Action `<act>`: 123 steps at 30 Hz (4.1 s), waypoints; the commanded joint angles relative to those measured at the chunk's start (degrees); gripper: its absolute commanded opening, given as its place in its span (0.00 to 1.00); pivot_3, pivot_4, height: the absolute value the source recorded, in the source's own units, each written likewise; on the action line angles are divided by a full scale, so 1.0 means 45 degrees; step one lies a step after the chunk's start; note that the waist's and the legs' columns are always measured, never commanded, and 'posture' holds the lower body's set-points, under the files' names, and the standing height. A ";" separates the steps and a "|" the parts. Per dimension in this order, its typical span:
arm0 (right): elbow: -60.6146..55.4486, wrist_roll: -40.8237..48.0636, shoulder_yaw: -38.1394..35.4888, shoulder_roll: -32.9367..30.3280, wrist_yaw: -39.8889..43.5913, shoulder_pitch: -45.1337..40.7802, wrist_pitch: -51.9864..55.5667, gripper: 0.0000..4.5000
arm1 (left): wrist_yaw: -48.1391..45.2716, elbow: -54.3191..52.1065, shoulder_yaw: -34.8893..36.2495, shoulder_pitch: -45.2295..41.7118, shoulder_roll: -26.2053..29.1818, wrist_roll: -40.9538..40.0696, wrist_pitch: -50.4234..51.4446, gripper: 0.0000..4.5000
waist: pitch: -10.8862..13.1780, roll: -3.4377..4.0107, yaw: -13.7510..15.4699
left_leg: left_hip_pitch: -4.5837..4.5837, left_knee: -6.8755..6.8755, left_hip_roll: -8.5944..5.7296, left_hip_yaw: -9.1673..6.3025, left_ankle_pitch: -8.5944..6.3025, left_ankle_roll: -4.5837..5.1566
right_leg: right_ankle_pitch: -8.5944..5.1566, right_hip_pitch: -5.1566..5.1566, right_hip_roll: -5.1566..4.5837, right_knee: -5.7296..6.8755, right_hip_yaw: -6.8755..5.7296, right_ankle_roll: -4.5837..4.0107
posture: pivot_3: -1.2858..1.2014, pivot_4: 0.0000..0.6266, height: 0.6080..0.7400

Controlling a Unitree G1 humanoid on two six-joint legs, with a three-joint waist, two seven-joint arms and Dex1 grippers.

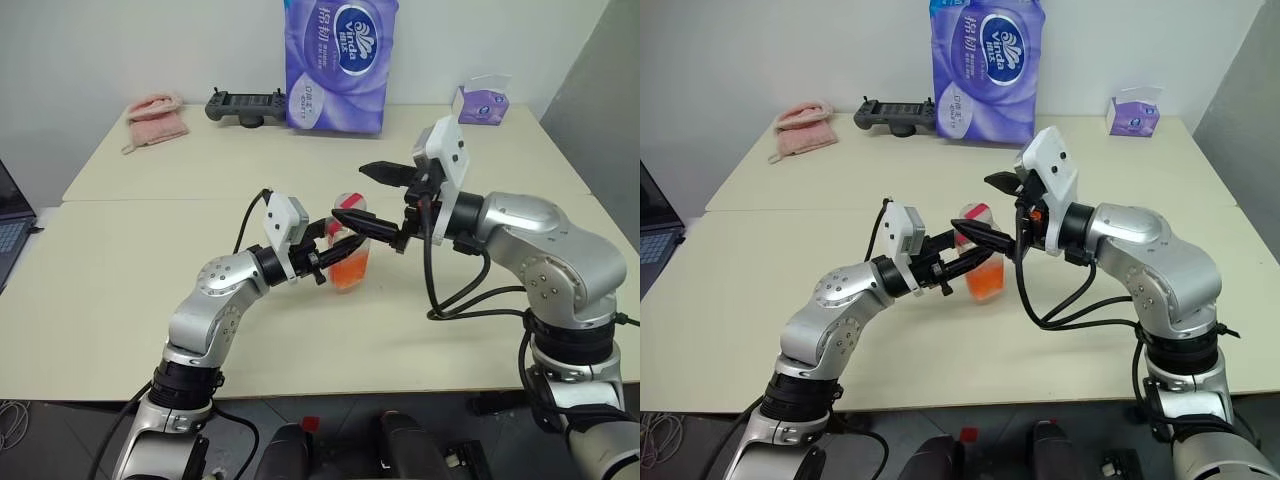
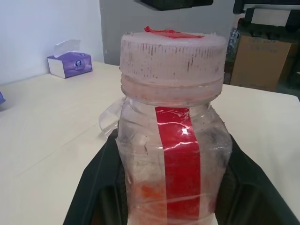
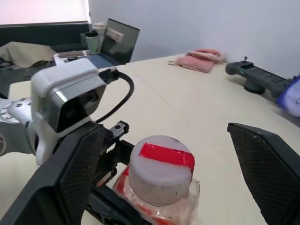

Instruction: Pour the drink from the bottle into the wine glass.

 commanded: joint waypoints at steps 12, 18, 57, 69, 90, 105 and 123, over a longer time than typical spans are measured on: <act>0.1218 -0.1374 0.0895 0.1031 -0.1424 -0.0566 -0.1205 1.00 | -0.0172 -0.0321 0.0182 -0.0368 -0.0193 0.0141 -0.0479 0.39 | 0.0000 0.0000 -0.0018 | -0.0001 -0.0005 0.0001 -0.0004 -0.0001 0.0001 | 0.0000 0.0000 0.0003 0.0000 -0.0001 -0.0001 | 0.52 0.24 1.00; 0.1443 -0.1313 0.0348 0.1134 -0.1561 -0.0701 -0.1456 1.00 | -0.0117 -0.0376 0.0239 -0.0266 -0.0119 0.0165 -0.0450 0.39 | 0.0000 0.0000 -0.0020 | -0.0002 -0.0006 0.0002 -0.0005 -0.0001 0.0002 | 0.0000 -0.0001 0.0003 -0.0001 -0.0002 -0.0001 | 0.52 0.24 1.00; -0.2740 0.1857 -0.0794 0.0859 -0.4030 0.1886 0.0942 1.00 | -0.0134 0.0141 0.0248 -0.0279 0.0114 0.0271 -0.0646 0.39 | -0.0001 -0.0002 -0.0011 | -0.0006 -0.0005 0.0005 -0.0005 0.0000 0.0003 | -0.0001 0.0001 0.0010 -0.0003 0.0005 0.0001 | 0.52 0.24 1.00; -0.3340 0.0680 -0.0230 0.3241 -0.7328 0.2347 0.1850 1.00 | -0.0359 0.0497 0.0037 -0.0558 -0.0210 0.0363 -0.0781 0.39 | -0.0002 -0.0002 -0.0021 | -0.0002 -0.0006 0.0007 -0.0006 0.0000 0.0002 | -0.0001 -0.0001 0.0016 -0.0001 0.0005 0.0001 | 0.52 0.24 1.00; -0.1781 0.0157 -0.0506 0.1615 -0.5437 0.1657 0.0893 0.41 | -0.0330 0.0605 0.0182 -0.0667 -0.0296 0.0500 -0.0866 0.39 | -0.0002 -0.0001 -0.0030 | -0.0001 -0.0006 0.0007 -0.0006 0.0000 0.0003 | -0.0002 -0.0001 0.0017 -0.0002 0.0003 0.0002 | 0.52 0.24 1.00; 0.8154 0.0922 0.1258 -0.2266 1.0127 -0.2991 -0.5420 0.41 | -0.0179 0.0258 0.0170 -0.0677 -0.0318 0.0529 -0.0771 0.39 | 0.0001 -0.0001 -0.0180 | 0.0031 -0.0014 0.0018 0.0014 -0.0006 0.0015 | 0.0001 0.0019 0.0023 -0.0006 0.0008 0.0000 | 0.52 0.24 1.00; 0.5724 0.0468 0.0127 -0.2008 0.7878 -0.2318 -0.4179 1.00 | -0.0109 0.0507 0.0129 -0.0769 -0.0356 0.0533 -0.0894 0.39 | 0.0004 0.0004 0.0015 | -0.0007 -0.0011 0.0008 -0.0020 -0.0004 0.0010 | 0.0005 0.0003 -0.0027 -0.0008 -0.0012 0.0006 | 0.52 0.24 1.00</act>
